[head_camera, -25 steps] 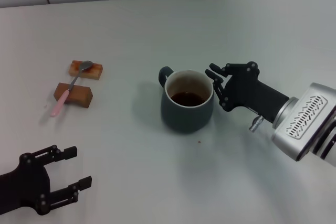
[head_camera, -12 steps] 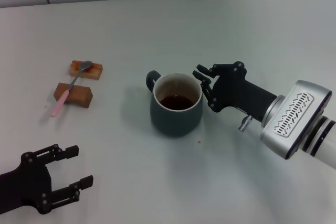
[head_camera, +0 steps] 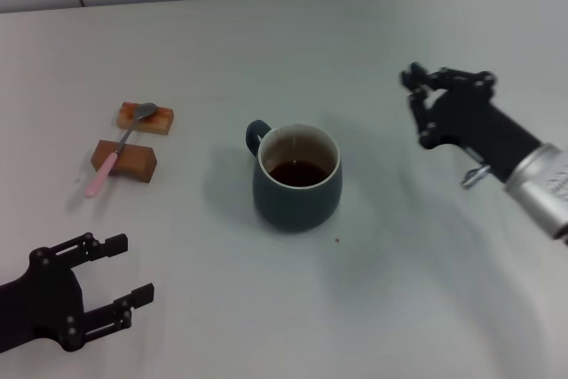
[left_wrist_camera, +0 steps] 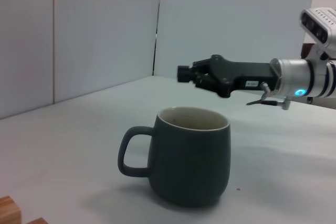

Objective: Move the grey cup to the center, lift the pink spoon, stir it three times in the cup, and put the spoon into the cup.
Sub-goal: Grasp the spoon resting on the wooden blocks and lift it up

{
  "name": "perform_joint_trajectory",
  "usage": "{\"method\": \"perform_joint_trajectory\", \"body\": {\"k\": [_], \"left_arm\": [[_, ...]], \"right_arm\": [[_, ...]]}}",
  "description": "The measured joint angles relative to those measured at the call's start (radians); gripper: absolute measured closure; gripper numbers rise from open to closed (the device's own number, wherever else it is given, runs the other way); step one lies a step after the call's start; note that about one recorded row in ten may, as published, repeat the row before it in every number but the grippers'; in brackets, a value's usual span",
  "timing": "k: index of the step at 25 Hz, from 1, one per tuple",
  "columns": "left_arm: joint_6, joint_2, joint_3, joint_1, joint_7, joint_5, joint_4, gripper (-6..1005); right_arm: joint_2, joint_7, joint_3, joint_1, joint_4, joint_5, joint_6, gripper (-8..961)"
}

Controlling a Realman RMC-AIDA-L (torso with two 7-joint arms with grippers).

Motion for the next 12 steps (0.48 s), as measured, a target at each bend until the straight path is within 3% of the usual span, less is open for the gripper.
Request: {"method": "perform_joint_trajectory", "body": {"k": [4, 5, 9, 10, 12], "left_arm": [[-0.002, 0.0, 0.0, 0.0, 0.0, -0.013, -0.001, 280], [-0.002, 0.0, 0.0, 0.0, 0.0, -0.013, -0.001, 280], [-0.005, 0.001, 0.0, 0.0, 0.0, -0.023, -0.001, 280], [-0.005, 0.001, 0.0, 0.0, 0.0, -0.023, -0.001, 280], [-0.006, 0.002, 0.0, -0.001, 0.001, -0.024, 0.0, 280]], "right_arm": [[-0.002, 0.134, -0.027, -0.03, -0.064, -0.014, -0.073, 838], [-0.003, 0.258, -0.084, -0.053, -0.129, -0.038, -0.125, 838], [-0.004, 0.443, -0.185, -0.092, -0.237, -0.082, -0.223, 837], [-0.005, 0.535, -0.245, -0.125, -0.308, -0.099, -0.304, 836], [-0.005, 0.568, -0.272, -0.14, -0.338, -0.102, -0.338, 835]]}}
